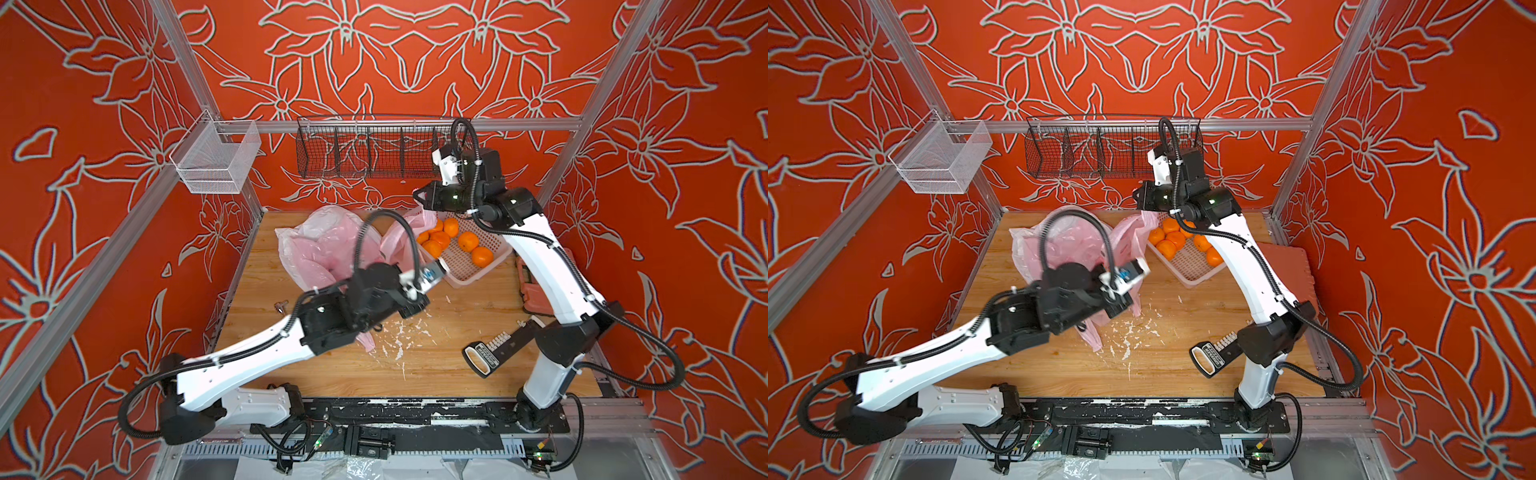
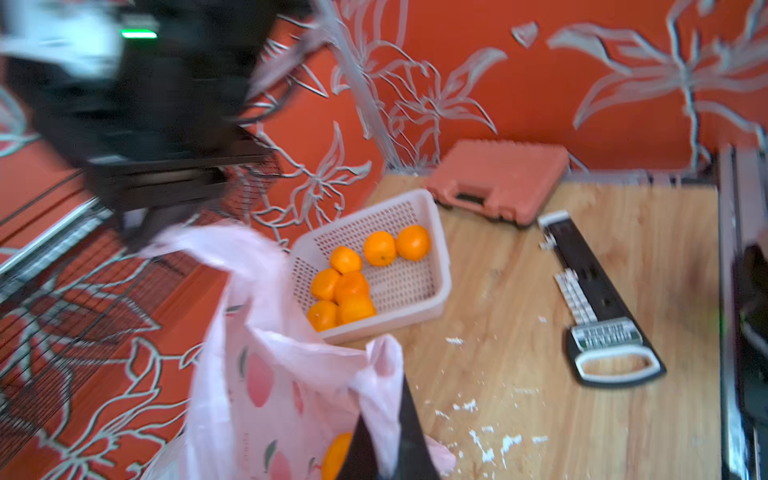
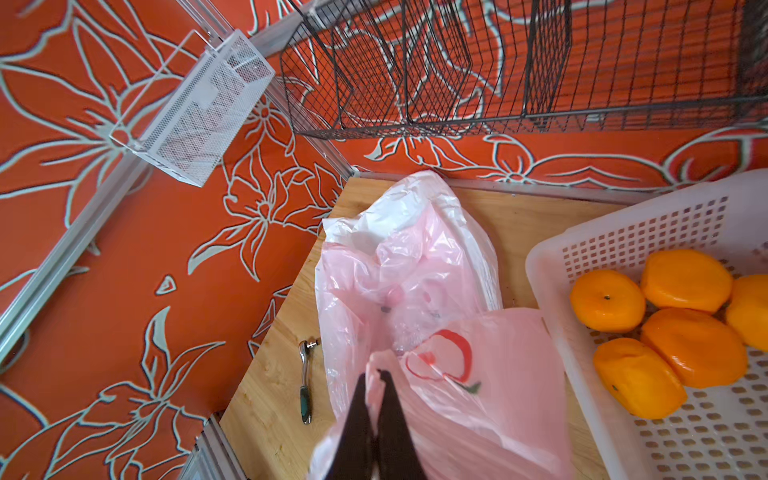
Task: Place the oranges into plastic bags & tie knots
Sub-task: Adjust the plastic bag at the center of the board.
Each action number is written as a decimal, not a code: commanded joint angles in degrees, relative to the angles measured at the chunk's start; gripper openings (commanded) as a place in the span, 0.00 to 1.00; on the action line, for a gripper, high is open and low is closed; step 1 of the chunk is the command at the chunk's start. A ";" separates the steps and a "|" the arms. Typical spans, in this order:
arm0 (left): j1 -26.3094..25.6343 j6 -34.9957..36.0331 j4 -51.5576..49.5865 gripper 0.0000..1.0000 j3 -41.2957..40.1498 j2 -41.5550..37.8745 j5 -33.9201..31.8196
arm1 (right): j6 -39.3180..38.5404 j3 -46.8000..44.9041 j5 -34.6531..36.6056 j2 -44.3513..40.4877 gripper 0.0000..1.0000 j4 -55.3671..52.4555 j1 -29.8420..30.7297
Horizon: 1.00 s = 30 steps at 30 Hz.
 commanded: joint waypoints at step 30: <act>46.09 -32.73 0.77 0.00 14.12 10.07 48.28 | -19.40 -22.97 2.76 -23.69 0.91 9.85 -0.65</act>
